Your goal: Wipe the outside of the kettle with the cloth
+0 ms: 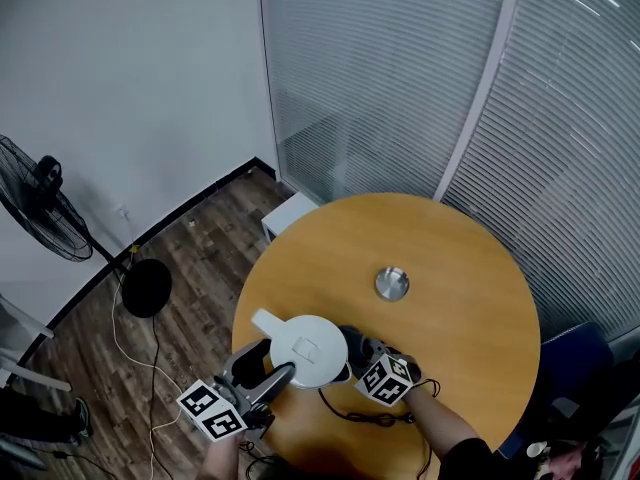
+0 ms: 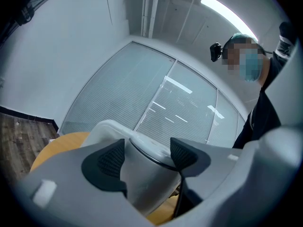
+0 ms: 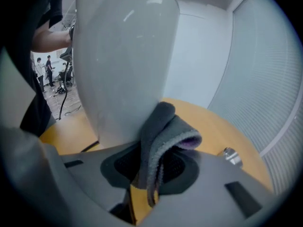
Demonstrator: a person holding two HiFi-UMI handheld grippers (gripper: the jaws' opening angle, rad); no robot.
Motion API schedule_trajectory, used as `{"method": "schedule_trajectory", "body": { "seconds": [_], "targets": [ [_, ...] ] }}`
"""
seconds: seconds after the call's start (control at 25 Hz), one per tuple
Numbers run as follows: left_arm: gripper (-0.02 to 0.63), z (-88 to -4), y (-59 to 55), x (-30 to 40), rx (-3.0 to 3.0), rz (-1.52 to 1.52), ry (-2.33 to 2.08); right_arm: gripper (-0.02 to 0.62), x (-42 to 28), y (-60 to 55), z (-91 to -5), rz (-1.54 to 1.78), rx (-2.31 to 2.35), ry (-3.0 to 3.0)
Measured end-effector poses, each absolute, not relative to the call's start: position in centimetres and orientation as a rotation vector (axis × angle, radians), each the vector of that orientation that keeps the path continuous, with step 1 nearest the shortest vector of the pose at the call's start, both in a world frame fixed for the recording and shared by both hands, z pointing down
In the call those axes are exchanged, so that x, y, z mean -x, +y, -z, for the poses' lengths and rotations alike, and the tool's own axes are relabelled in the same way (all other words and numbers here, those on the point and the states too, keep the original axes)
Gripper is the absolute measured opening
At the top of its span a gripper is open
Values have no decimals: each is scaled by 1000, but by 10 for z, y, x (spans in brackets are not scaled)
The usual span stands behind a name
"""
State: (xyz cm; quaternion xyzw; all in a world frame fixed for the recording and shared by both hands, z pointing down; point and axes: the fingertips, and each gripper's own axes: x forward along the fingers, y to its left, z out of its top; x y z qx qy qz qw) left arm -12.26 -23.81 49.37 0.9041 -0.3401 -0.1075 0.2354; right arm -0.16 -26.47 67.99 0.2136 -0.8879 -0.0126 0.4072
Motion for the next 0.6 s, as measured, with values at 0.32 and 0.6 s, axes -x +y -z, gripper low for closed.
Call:
{"method": "schedule_trajectory", "body": {
  "seconds": [0.32,0.6],
  "targets": [
    [291,-492,-238,126,-2465,319,-935,100,-1,-262,-694,5,-464,-2185],
    [291,-491,-237,126,-2462,336,-933,100,-8,-304,-603,239,-619,-2283]
  ]
}}
